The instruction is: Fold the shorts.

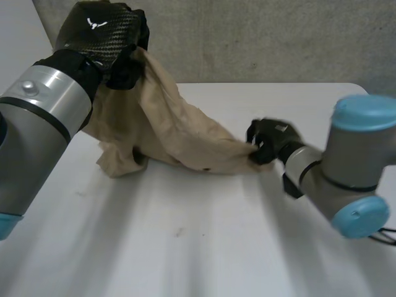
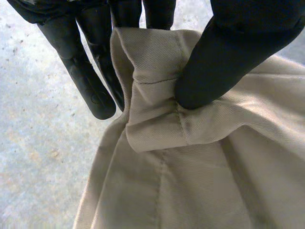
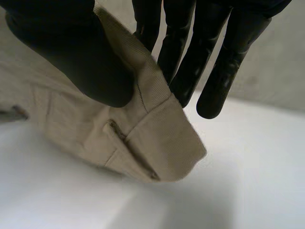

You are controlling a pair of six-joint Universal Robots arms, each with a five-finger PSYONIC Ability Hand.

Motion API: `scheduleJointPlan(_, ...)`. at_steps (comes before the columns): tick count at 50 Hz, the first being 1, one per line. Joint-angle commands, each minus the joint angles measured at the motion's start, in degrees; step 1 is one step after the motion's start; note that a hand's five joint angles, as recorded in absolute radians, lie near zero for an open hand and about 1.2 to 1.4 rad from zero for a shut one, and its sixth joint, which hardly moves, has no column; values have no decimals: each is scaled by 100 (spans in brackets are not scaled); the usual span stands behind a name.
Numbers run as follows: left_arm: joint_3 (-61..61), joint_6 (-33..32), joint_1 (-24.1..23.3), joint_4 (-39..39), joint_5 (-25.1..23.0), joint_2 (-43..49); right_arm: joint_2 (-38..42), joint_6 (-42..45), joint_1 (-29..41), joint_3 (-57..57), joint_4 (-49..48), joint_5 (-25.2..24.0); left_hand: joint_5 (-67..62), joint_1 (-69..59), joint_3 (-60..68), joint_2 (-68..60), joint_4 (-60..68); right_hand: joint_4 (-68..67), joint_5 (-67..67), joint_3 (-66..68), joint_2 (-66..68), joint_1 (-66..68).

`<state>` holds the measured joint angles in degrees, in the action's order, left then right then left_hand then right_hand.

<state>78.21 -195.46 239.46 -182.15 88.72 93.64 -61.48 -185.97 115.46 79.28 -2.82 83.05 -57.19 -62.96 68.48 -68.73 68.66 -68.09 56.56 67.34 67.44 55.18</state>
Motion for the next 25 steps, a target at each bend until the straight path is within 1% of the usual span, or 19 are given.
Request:
scheduleJointPlan(1, 124, -1, 434, 864, -30, -302, -1935, 2288, -691, 35, 562, 71, -1281, -1704, 1152, -1127, 1134, -1191, 1344, 1266, 1256, 2482)
scheduleJointPlan(2, 133, -1, 470, 970, -39, -337, -1938, 2293, -692, 35, 563, 71, -1281, -1704, 1152, -1127, 1134, -1191, 1344, 1266, 1256, 2482)
scheduleJointPlan(3, 133, -1, 496, 1084, -39, -363, -2243, 2685, -727, -17, 746, 71, -1281, -1704, 1152, -1127, 1134, -1191, 1344, 1266, 1256, 2482)
scheduleJointPlan(4, 133, -1, 497, 1086, -39, -364, -2246, 2689, -727, -18, 748, 71, -1281, -1704, 1152, -1127, 1134, -1191, 1344, 1266, 1256, 2482)
scheduleJointPlan(5, 185, -9, 549, 1425, -56, -433, -2498, 3054, -718, -148, 983, 88, -1281, -1704, 1152, -1127, 1134, -1191, 1344, 1266, 1256, 2482)
scheduleJointPlan(7, 212, -10, 558, 1638, -65, -443, -2816, 3574, -744, -421, 1632, 88, -1281, -1704, 1152, -1127, 1134, -1191, 1344, 1266, 1256, 2482)
scheduleJointPlan(9, 256, -10, 567, 1875, -74, -452, -2896, 3795, -736, -562, 2116, 45, -1281, -1704, 1152, -1127, 1134, -1191, 1344, 1266, 1256, 2482)
scheduleJointPlan(12, 335, -10, 576, 2061, -100, -417, -2852, 3989, -727, -659, 2574, 35, -1281, -1704, 1152, -1127, 1134, -1191, 1344, 1266, 1256, 2482)
scheduleJointPlan(15, 502, -10, 611, 2123, -258, -329, -2826, 4077, -683, -642, 2690, 27, -1281, -1704, 1152, -1127, 1134, -1191, 1344, 1266, 1256, 2482)
scheduleJointPlan(19, 713, -1, 760, 2114, -548, 66, -2133, 4270, -630, -545, 2717, 44, -1281, -1704, 1152, -1127, 1134, -1191, 1344, 1266, 1256, 2482)
scheduleJointPlan(20, 722, 25, 786, 2114, -636, 345, -1810, 4305, -604, -545, 2717, 44, -1281, -1704, 1152, -1127, 1134, -1191, 1344, 1266, 1256, 2482)
scheduleJointPlan(25, 433, -1, 760, 2044, -672, 1173, -946, 4385, -560, -685, 2699, 123, -1281, -1704, 1152, -1127, 1134, -1191, 1344, 1266, 1256, 2482)
